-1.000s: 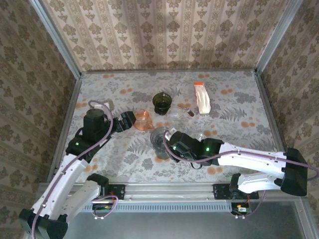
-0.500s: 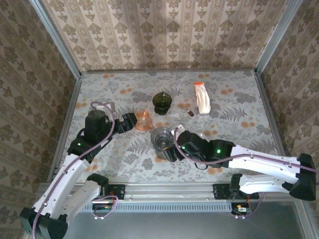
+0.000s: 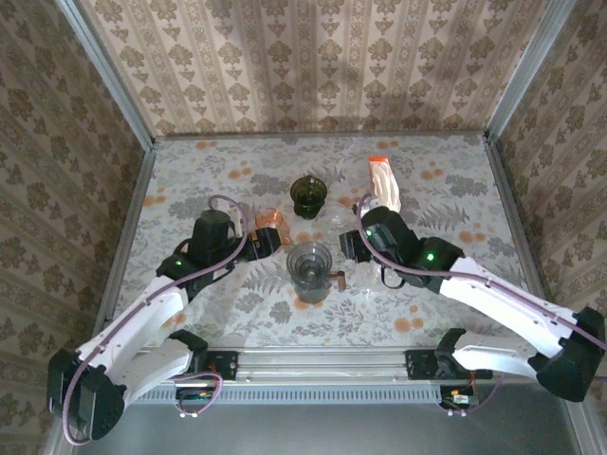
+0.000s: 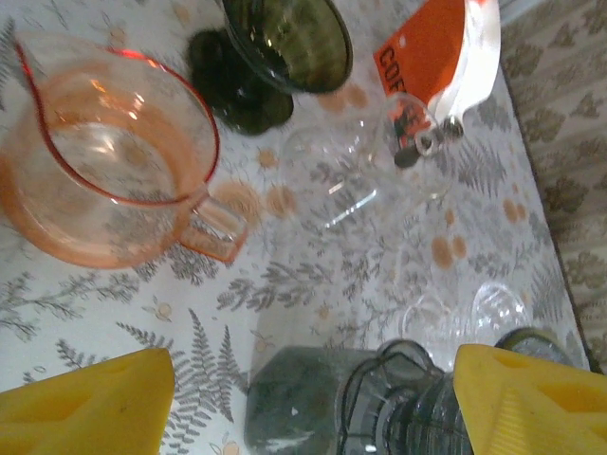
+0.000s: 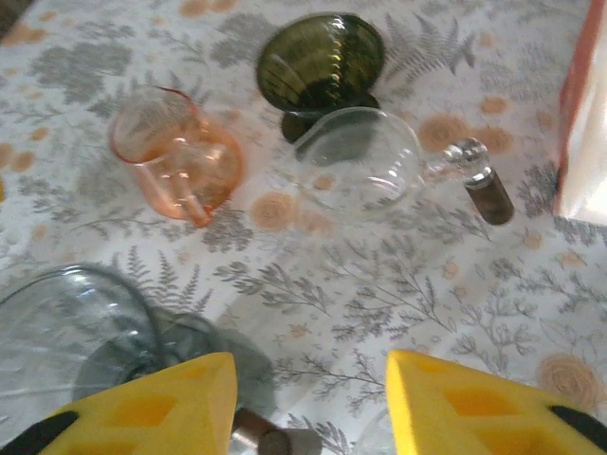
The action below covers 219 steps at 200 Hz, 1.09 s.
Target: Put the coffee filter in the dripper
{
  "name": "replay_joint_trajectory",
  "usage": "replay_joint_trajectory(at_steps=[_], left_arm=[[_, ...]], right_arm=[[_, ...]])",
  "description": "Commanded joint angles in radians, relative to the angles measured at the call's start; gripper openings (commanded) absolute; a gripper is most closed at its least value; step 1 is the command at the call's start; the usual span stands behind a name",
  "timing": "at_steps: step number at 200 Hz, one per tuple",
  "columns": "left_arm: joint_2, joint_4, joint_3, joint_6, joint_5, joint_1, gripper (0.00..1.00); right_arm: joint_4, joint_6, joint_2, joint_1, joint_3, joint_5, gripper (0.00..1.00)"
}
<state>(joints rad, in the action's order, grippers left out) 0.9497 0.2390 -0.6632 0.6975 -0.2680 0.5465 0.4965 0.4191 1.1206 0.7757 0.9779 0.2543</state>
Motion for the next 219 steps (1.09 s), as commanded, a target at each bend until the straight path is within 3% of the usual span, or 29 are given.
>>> replay_joint_trajectory(at_steps=[1, 43, 77, 149, 219], left_arm=[[0.002, 0.003, -0.038, -0.026, 0.027, 0.013, 0.79], [-0.021, -0.009, -0.02, -0.021, 0.049, 0.012, 0.93], [-0.019, -0.009, -0.01, -0.024, 0.042, 0.012, 0.95], [-0.022, 0.013, -0.023, -0.049, 0.038, -0.009, 0.96], [-0.011, 0.007, -0.017, -0.04, 0.015, -0.042, 0.96]], right_arm=[[0.06, -0.012, 0.05, -0.11, 0.065, 0.003, 0.43], [0.057, -0.059, 0.195, -0.333, 0.172, -0.038, 0.35], [0.051, -0.121, 0.378, -0.449, 0.296, -0.045, 0.28], [0.101, -0.231, 0.665, -0.472, 0.514, -0.007, 0.24], [0.085, -0.228, 0.736, -0.493, 0.564, 0.005, 0.21]])
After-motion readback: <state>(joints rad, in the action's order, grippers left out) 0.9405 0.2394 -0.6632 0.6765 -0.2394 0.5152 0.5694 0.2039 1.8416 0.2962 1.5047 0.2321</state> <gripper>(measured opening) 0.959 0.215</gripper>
